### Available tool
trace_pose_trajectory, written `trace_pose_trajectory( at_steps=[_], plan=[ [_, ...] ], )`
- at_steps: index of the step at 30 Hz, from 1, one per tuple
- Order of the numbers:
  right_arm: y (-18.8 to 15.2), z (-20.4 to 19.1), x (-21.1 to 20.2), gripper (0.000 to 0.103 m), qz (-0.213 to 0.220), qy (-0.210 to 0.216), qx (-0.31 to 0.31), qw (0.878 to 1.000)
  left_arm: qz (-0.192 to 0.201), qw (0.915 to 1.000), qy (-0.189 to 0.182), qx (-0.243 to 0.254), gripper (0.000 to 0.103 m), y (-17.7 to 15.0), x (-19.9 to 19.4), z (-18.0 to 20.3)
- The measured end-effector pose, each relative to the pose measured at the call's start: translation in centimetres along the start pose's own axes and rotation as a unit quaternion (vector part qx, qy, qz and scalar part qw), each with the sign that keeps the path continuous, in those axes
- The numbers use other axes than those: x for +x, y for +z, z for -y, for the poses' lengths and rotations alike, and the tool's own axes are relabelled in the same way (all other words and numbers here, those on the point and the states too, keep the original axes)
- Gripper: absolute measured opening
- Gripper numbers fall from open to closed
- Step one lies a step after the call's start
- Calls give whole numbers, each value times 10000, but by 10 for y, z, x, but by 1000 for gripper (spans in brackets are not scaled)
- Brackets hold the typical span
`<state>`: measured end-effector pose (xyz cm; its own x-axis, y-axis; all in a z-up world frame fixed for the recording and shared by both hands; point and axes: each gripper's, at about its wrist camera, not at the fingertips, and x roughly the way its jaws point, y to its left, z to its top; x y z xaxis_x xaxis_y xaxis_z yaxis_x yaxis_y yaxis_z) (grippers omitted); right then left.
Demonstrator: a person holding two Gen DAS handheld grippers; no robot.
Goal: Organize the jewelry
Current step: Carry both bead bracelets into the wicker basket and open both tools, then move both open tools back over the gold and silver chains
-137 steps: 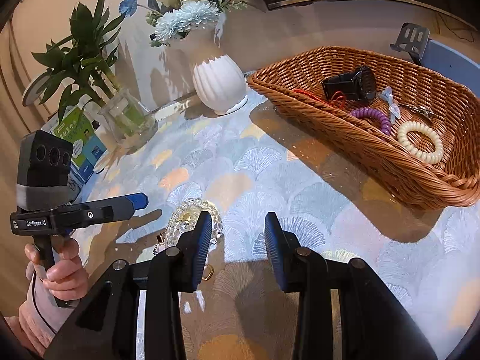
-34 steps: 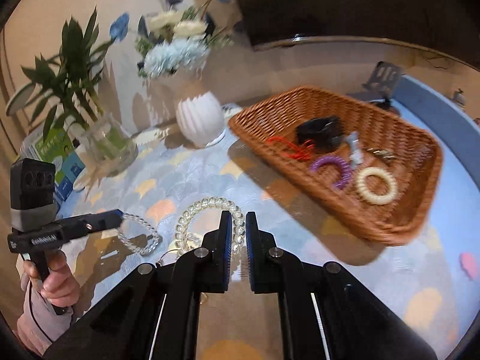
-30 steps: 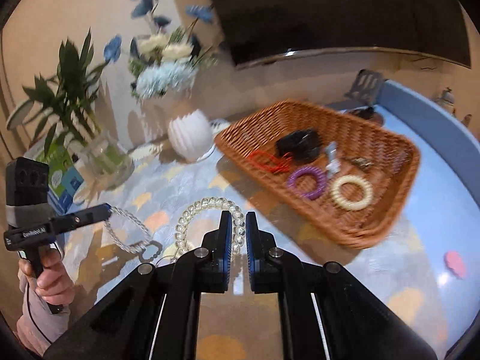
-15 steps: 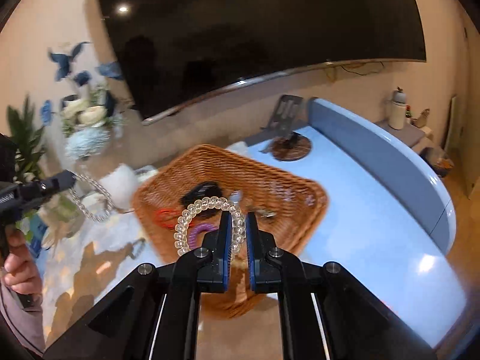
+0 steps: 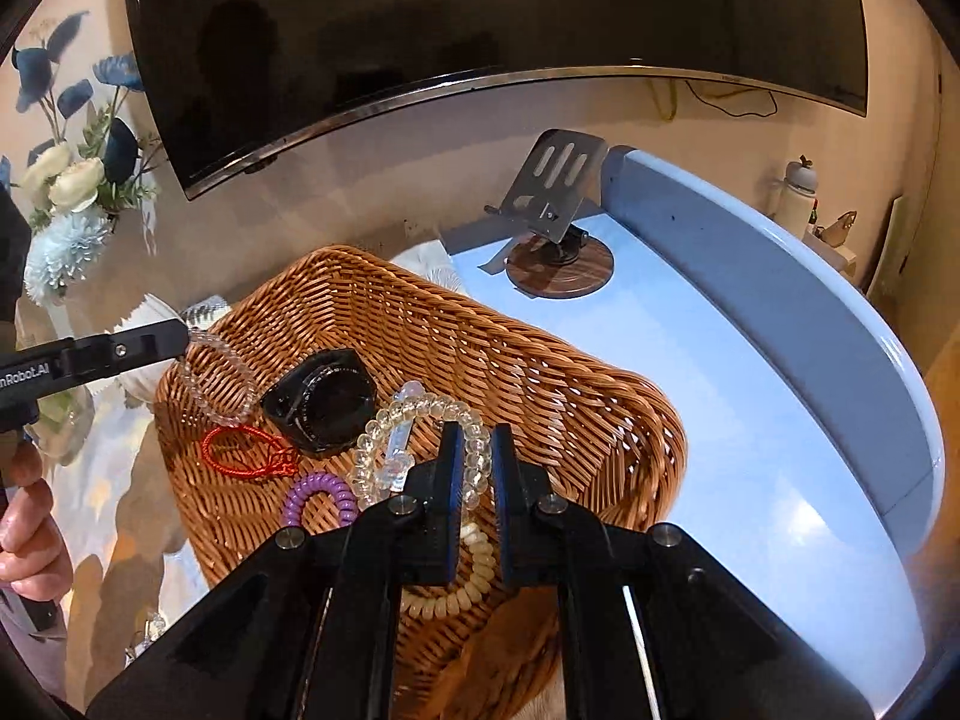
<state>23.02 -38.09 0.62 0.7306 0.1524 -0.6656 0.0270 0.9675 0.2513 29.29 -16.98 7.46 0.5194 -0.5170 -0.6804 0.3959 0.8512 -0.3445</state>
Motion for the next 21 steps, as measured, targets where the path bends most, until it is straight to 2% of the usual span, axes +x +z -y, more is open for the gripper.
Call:
trace_pose_trajectory(
  at_steps=[5, 6, 7, 8, 9, 12, 15, 19, 21],
  plan=[
    [4, 13, 6, 15, -95, 296, 410, 9987, 32, 9995, 192, 242, 9, -5, 3, 6],
    [4, 16, 8, 19, -143, 359, 510, 9980, 13, 9995, 166, 263, 16, -7, 1, 8],
    [4, 17, 8, 23, -179, 403, 560, 9975, 3, 9996, 154, 257, 33, -8, -1, 8],
    [3, 17, 7, 25, -196, 436, 564, 9973, 17, 9996, 147, 249, 44, -10, -5, 9],
    [2, 16, 4, 25, -210, 440, 540, 9974, 103, 9994, 178, 261, 61, -11, -11, 10],
    [-2, 8, -9, 26, -162, 363, 399, 9984, 251, 9990, 213, 315, 62, -15, -30, 13],
    [-6, -7, -32, 26, 33, 483, 197, 9986, 380, 9984, 146, 386, 62, -22, -60, 16],
    [-16, -34, -67, 34, 310, 734, -101, 9968, 616, 9969, 149, 471, 62, -40, -113, 18],
    [-24, -53, -83, 34, 391, 872, -323, 9949, 751, 9957, 145, 526, 62, -51, -140, 18]
  ],
)
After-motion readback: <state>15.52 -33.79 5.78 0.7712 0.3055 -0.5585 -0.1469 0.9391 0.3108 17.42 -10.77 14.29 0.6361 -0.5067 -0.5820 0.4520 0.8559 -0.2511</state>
